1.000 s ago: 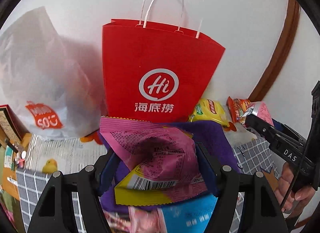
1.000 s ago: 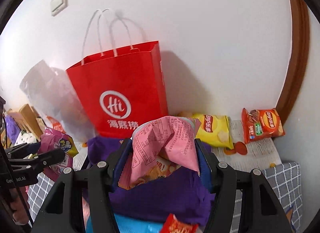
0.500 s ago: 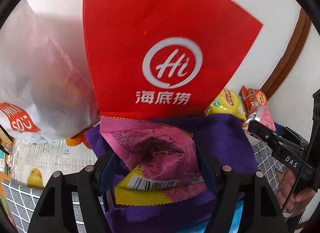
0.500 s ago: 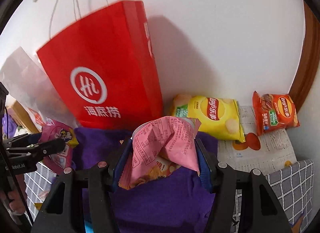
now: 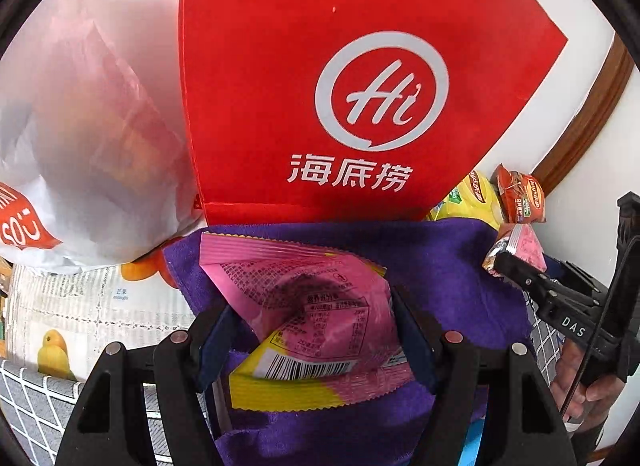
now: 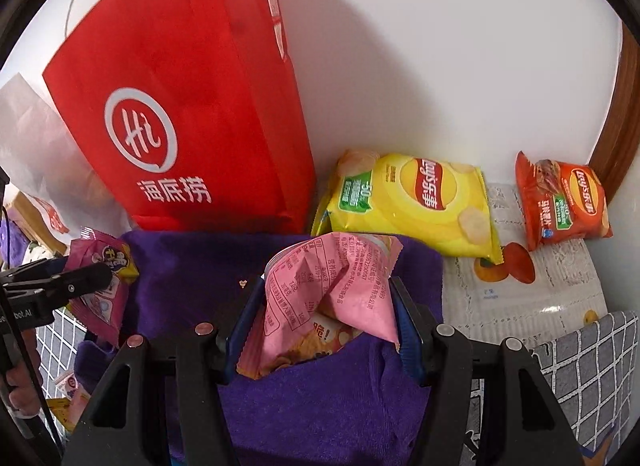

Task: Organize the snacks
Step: 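Lower both packets onto the purple towel and open both tools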

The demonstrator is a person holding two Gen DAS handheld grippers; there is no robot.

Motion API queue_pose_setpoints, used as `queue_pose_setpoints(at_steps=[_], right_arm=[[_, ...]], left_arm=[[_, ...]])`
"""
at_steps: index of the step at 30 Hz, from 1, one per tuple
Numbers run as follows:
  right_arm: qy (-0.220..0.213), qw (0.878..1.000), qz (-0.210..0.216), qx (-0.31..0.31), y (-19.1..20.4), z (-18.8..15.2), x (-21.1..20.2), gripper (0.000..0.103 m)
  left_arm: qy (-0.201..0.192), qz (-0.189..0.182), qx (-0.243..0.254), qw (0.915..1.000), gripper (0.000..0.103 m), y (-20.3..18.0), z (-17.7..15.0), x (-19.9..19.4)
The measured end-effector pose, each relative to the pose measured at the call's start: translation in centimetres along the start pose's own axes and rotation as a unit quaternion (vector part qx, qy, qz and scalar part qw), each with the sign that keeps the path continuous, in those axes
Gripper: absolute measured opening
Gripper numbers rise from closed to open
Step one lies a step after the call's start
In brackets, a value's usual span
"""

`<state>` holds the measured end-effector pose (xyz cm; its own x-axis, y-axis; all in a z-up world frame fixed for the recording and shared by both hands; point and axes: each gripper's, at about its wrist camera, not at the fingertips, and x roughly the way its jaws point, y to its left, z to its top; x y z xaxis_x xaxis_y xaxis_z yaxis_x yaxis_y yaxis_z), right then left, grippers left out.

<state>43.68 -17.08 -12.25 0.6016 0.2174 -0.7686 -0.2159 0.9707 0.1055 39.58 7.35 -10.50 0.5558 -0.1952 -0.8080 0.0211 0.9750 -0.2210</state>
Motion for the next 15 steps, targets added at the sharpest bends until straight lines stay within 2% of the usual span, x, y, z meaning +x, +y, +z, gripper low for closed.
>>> queue_pose_setpoints(at_steps=[4,8,15], right_arm=[[0.018,1.0,-0.002,-0.008,0.3,-0.4,1.3,0.061],[0.044,0.999,-0.007,-0.009,0.5,-0.7,2.6,0.061],[0.058,0.998,-0.017,-0.019,0.9,-1.2,3.7,0.061]], left_arm=[[0.001,-0.011,-0.002,0.9999,0.072,-0.1,-0.2,0.6],[0.007,0.003,0.008,0.9999,0.072,-0.7,-0.4,1.4],[0.021,0.009,0.003,0.9997,0.072,-0.8,-0.5,2.6]])
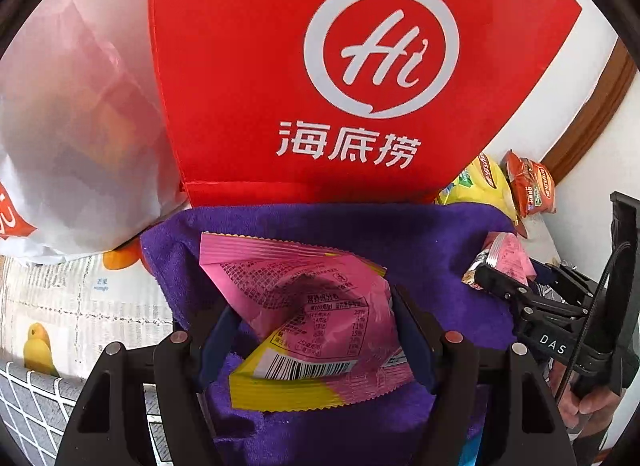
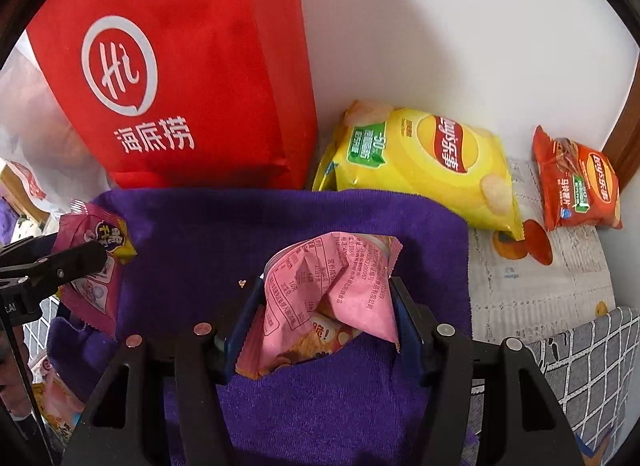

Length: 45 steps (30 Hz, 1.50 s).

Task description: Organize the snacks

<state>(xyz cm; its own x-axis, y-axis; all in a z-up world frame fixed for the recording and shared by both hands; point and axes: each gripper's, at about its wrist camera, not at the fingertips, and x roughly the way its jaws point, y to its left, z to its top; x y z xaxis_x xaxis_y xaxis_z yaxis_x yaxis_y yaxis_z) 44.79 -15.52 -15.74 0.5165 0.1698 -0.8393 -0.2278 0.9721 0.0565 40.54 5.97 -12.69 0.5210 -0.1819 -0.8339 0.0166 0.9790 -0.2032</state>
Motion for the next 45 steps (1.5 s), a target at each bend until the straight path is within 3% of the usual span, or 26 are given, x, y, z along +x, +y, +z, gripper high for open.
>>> queue_pose_setpoints(at_steps=[12,19,20,21,24,33,45], right_arm=[[0.022,0.999,0.023,0.018,-0.4,0.2,0.8,0.062],[0.004,1.0,0.019,0.012,-0.3,0.3,0.0,0.084],[-0.001,1.0,0.017,0.012,-0.2,0.3,-0.3,0.085],[-0.005,1.0,0.015,0.012,-0.2,0.5,-0.7,0.085],[-0.02,1.0,0.018,0.012,-0.1,0.5,-1.8,0.085],[-0.079,0.996,0.025,0.016,0.5,0.7,-5.2,0.085],[-0.103,0.994,-0.015,0.011,0.7,-0.9,-9.4,0.085]], left_arm=[[0.012,-0.004,0.001,0.9999,0.072,-0.6,-0.1,1.4],[0.022,-0.017,0.008,0.9996,0.072,-0.9,-0.1,1.3],[0.022,-0.021,0.008,0.9995,0.078,-0.9,-0.1,1.2],[0.02,-0.025,0.007,0.9995,0.086,-1.1,0.0,1.1],[0.007,-0.03,0.006,0.9995,0.092,-1.3,0.1,0.3],[-0.025,-0.013,0.019,0.9994,0.093,-2.0,0.5,-2.3],[-0.088,-0.025,0.038,0.9951,0.093,-3.0,0.4,-6.4]])
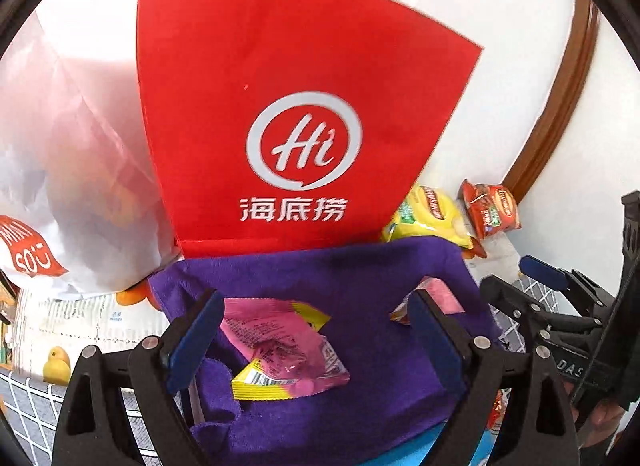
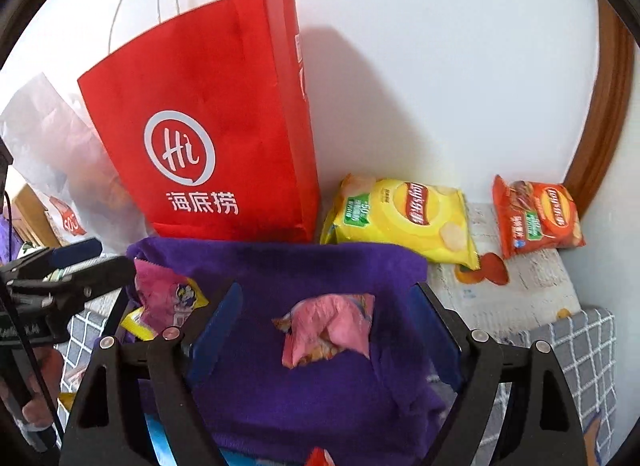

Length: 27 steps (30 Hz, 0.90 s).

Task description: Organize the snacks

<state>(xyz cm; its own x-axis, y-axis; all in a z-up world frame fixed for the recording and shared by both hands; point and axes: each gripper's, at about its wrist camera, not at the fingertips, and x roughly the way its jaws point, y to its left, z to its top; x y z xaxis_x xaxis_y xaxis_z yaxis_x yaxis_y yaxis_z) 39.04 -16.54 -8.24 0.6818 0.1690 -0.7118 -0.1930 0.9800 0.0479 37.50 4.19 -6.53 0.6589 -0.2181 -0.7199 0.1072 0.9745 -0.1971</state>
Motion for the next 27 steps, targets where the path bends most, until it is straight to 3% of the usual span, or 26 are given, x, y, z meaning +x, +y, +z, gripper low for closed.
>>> queue_pose_setpoints(at_steps=[9,15,24,27], right_arm=[[-0.015,0.999,-0.051,0.004,-2.3,-2.6,-6.6,0.085],[0.019,0.998,-0.051,0.017,-3.0,-6.2,-8.3,0.085],[0.045,0.998,-0.03,0.027,-3.2,-11.1,-8.2,0.085],[0.053,0.998,-0.014,0.032,-3.5,-12.1,-7.3,0.078]], left_arm=[[-0.023,-0.014,0.031,0.9992,0.093,-1.6,0.3,-3.9],[-0.04,-0.029,0.017,0.9986,0.093,-1.1,0.8,-6.7],[-0.022,-0.009,0.001,0.9997,0.093,-0.1,-1.2,-9.3],[-0.017,0.01,0.001,0.9998,0.093,0.3,-2.2,-9.9]])
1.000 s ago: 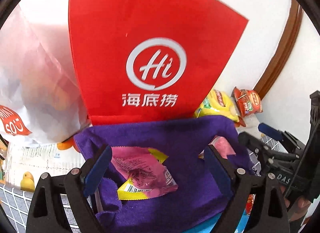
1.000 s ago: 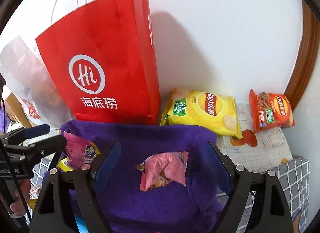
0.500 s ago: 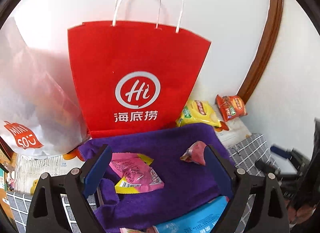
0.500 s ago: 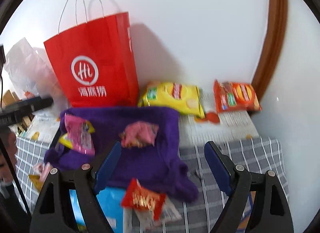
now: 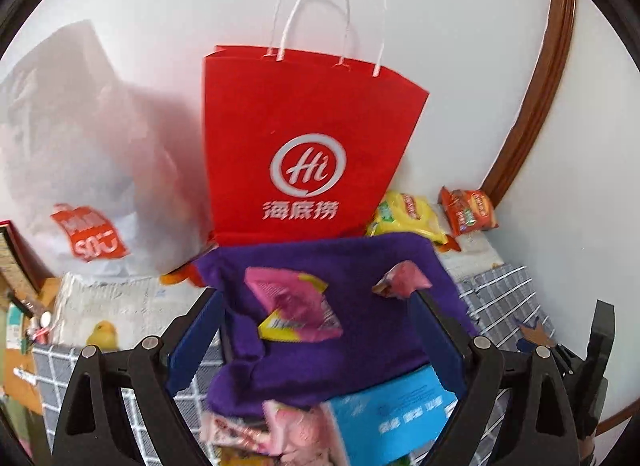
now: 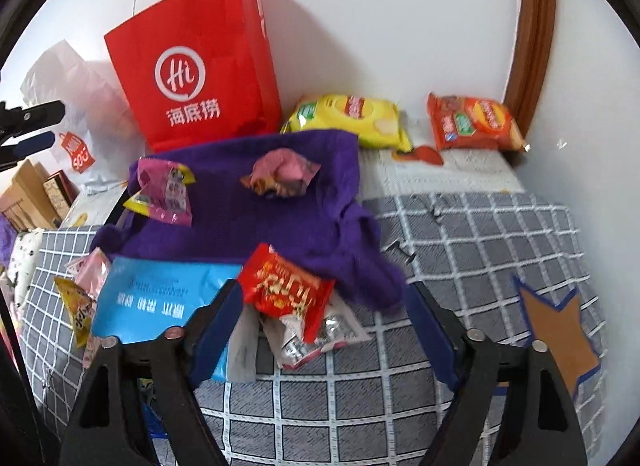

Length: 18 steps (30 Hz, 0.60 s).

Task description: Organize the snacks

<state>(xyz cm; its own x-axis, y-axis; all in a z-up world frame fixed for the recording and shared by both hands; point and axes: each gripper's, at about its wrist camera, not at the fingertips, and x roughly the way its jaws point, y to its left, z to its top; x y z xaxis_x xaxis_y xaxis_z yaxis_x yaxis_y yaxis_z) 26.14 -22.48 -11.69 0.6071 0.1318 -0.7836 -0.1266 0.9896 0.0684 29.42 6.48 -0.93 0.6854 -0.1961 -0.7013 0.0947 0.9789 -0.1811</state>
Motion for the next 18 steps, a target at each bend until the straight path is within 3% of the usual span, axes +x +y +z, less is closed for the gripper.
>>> queue_pose_setpoints(at_steps=[6,10,18], right_arm=[[0.006,0.999,0.041,0.01,-0.5,-0.5,1.8,0.077],[0.016,0.999,0.041,-0.008,0.1,-0.4,3.2,0.077],[0.038,0.994,0.095,0.038,-0.3,0.4,5.6,0.08]], left_arm=[[0.018,0.019,-0.012,0.9996,0.093,1.3,-2.7,-0.6],[0.033,0.04,-0.013,0.9986,0.093,2.1,-4.8,-0.7],[0.06,0.049,-0.048,0.9958,0.093,4.7,-8.5,-0.7]])
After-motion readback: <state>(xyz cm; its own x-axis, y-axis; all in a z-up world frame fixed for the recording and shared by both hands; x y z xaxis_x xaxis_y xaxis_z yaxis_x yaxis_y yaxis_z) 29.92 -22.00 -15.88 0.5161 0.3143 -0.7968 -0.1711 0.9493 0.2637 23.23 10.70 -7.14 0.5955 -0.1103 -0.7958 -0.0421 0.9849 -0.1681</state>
